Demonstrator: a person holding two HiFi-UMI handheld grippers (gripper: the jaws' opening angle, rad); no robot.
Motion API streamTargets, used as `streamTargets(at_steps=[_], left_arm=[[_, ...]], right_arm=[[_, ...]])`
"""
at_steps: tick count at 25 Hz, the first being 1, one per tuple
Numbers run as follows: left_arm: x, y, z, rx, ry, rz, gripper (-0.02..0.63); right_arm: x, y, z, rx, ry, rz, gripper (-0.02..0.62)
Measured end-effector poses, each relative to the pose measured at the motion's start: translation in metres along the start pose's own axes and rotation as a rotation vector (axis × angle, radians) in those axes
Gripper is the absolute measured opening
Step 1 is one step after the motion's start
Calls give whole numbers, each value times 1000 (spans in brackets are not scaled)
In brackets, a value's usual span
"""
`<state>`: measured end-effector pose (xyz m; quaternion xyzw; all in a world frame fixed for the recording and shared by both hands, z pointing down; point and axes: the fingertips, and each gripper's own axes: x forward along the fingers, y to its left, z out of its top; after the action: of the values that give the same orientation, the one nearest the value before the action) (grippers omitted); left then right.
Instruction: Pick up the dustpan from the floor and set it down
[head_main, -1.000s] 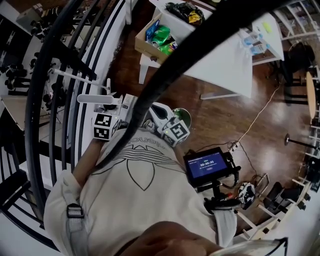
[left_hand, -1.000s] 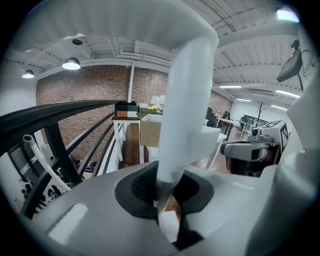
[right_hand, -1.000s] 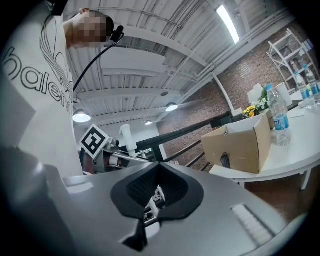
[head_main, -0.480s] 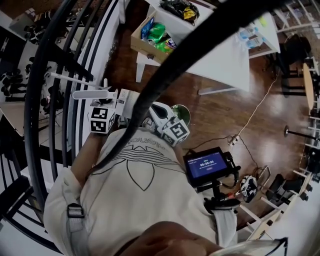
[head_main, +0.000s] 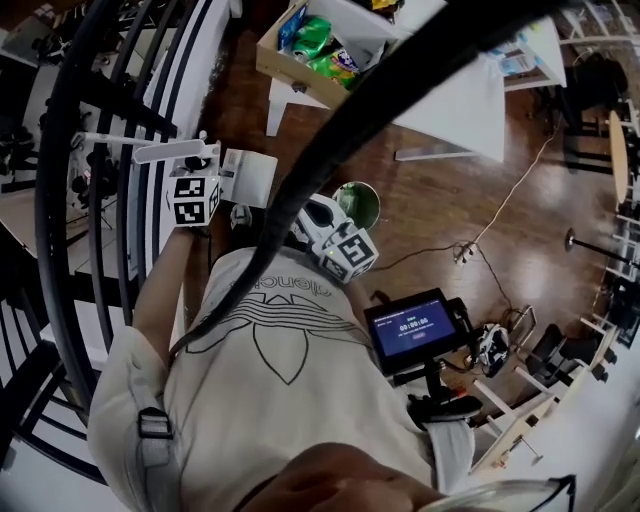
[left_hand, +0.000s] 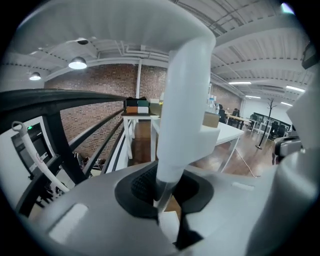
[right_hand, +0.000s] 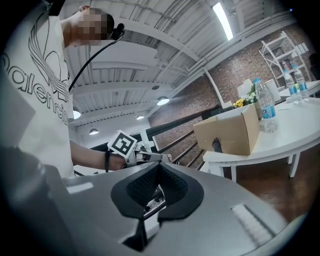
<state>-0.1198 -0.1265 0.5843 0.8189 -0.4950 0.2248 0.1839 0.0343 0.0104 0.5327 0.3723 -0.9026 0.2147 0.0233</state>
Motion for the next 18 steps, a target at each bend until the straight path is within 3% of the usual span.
streamTargets(at_steps=[5, 10, 13, 15, 18], left_arm=[[30, 13, -41, 4, 62, 9, 69], [64, 18, -63, 10, 70, 24, 71], [87, 25, -87, -8, 135, 52, 71], [99, 29, -103, 8, 176, 70, 71], [104, 35, -109, 58, 174, 96, 69]], right_arm=[[3, 5, -17, 31, 50, 0, 2], [-1, 6, -26, 54, 71, -10, 2], [-5, 5, -32, 67, 79, -30, 2], [-7, 5, -36, 68, 78, -40, 2], [-10, 3, -37, 66, 79, -50, 2]])
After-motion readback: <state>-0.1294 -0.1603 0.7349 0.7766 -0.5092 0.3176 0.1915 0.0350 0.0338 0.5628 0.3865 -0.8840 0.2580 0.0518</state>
